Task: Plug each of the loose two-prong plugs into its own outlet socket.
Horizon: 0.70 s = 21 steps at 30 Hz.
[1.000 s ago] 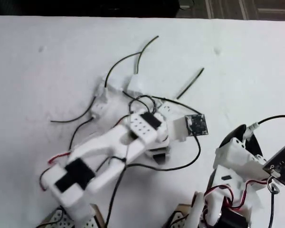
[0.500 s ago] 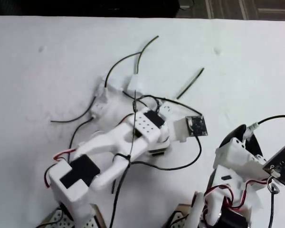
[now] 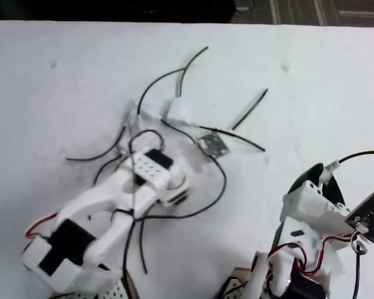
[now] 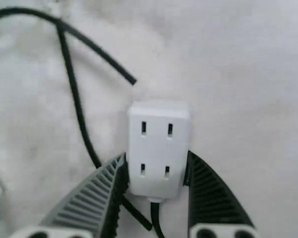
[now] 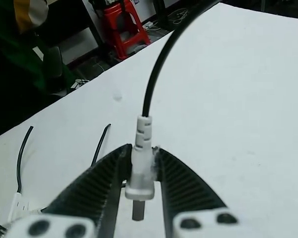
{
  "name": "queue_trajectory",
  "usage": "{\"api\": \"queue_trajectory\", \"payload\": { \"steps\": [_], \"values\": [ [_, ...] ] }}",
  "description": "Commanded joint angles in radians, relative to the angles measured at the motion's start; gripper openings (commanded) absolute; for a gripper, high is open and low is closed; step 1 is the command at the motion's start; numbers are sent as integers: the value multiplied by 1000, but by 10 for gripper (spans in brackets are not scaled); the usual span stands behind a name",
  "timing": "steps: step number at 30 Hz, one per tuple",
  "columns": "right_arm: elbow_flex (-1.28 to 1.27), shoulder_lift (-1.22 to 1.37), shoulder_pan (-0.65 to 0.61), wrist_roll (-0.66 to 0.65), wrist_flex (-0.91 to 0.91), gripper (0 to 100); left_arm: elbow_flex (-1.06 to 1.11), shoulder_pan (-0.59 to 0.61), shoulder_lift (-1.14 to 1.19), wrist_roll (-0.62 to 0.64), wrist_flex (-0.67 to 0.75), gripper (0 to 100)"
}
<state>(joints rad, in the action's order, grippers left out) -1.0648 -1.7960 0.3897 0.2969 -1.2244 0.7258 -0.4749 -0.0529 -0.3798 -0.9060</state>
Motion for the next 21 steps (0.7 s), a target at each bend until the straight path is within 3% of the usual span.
{"api": "queue_trajectory", "payload": {
  "steps": [1, 3, 6, 9, 15, 21],
  "values": [
    [6, -2, -8, -14, -8, 17, 14, 28, -48, 5, 6, 24],
    [6, -2, -8, -14, -8, 17, 12, 25, -53, -9, -12, 45],
    [6, -2, -10, -14, -8, 17, 5, 28, -59, -2, -43, 168],
    [6, -2, -47, -61, -8, 17, -5, 36, -96, 68, -58, 238],
    [12, -1, -289, -141, 47, 17, 41, 39, -378, 95, -95, 219],
    [6, 5, -648, -273, 47, 17, 193, 168, -733, 98, -92, 218]
  ]
}}
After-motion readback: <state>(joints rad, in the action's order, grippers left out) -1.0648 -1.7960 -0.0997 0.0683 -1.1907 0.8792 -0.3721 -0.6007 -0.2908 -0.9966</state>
